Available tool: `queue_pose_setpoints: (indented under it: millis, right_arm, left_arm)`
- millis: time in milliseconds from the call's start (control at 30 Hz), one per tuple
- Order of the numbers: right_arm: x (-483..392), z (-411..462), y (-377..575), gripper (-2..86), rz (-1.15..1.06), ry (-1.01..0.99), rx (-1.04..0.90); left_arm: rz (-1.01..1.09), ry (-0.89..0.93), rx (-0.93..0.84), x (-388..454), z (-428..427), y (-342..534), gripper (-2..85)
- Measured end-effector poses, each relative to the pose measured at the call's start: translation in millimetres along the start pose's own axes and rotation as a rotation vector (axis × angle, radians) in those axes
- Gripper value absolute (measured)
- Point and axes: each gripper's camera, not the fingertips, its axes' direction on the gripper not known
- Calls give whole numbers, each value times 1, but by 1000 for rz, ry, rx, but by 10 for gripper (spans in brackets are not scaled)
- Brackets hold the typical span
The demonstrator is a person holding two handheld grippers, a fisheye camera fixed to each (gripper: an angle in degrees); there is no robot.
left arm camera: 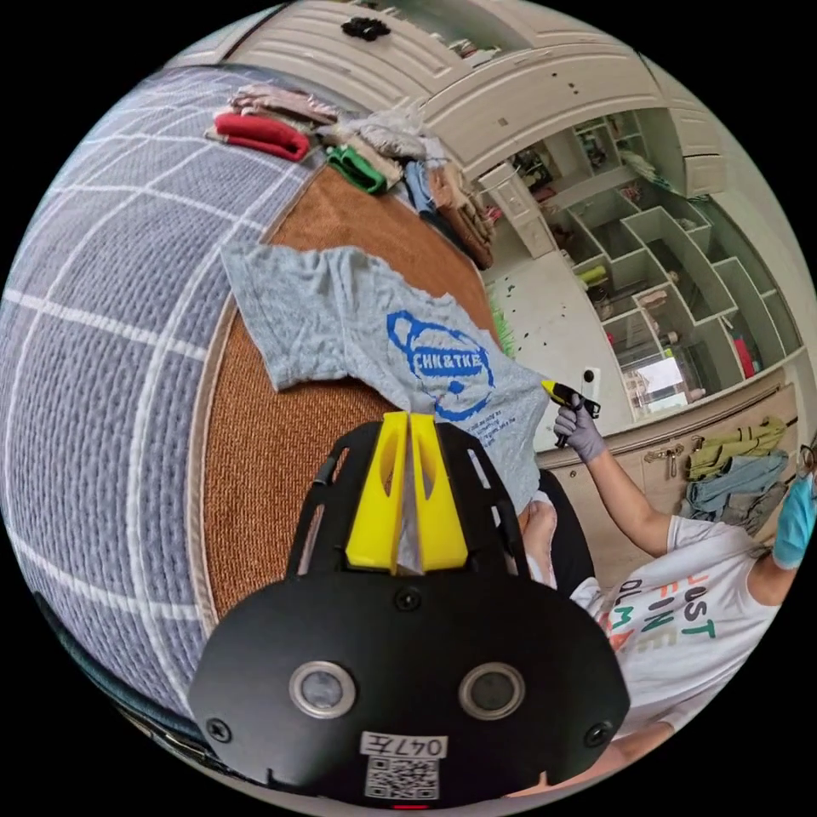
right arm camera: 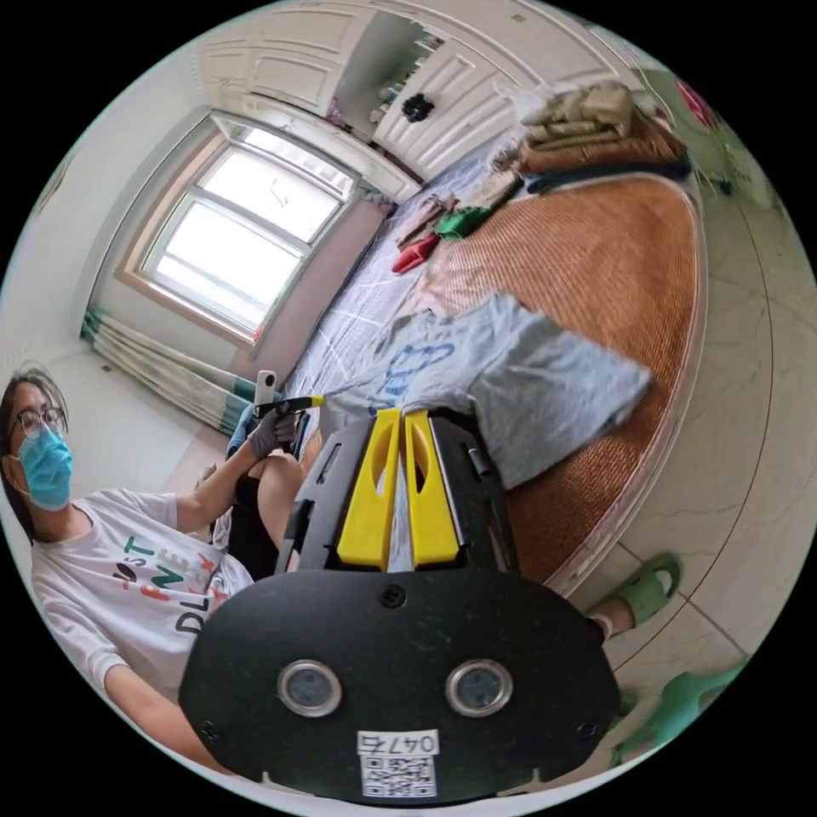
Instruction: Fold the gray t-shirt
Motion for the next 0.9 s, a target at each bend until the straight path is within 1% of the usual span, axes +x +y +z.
queue_pose_setpoints:
  millis: [67, 100, 167, 200, 267, 300, 367, 433, 500, 567, 667, 733, 800, 867, 900]
  right_arm:
    - [-36, -25, 1, -10, -99, 29, 30]
    - [-47, -33, 1, -9, -128, 34, 46]
    - [-93, -72, 8, -9, -255, 22, 141]
    - [-105, -83, 11, -9, -286, 14, 170]
    - [-155, -125, 26, -9, -419, -13, 281]
    - [-167, -135, 30, -10, -454, -15, 302]
    - [-214, -167, 44, -10, -550, 14, 359]
    - [-240, -182, 50, -10, -591, 53, 373]
    - [-251, -187, 47, -10, -559, 99, 346]
    - [-245, -177, 33, -10, -487, 160, 282]
    - [-215, -149, 10, -10, -393, 173, 215]
    - [-195, -134, -5, -10, -360, 167, 213]
    - [-184, -126, -17, -10, -357, 170, 246]
    - [-190, -118, -20, -9, -462, 196, 312]
    - [-193, -115, -19, -9, -500, 209, 316]
  left_arm:
    - [43, 29, 145, 22, -46, 16, -10]
    - [57, 39, 188, 29, -59, 21, -10]
    - [136, 58, 358, 68, -112, 44, -10]
    - [157, 57, 398, 79, -125, 50, -10]
    - [257, 51, 535, 132, -176, 75, -10]
    - [284, 46, 571, 146, -188, 82, -10]
    - [382, 39, 677, 202, -232, 103, -10]
    - [434, -1, 693, 237, -254, 106, -10]
    - [451, -54, 652, 260, -259, 96, -10]
    - [427, -145, 553, 268, -244, 66, -10]
    - [384, -222, 458, 255, -207, 19, -10]
    - [373, -238, 476, 249, -196, -6, -10]
    - [367, -222, 542, 251, -197, -25, -10]
    - [433, -266, 639, 266, -202, -36, -10]
    - [458, -290, 651, 269, -201, -36, -10]
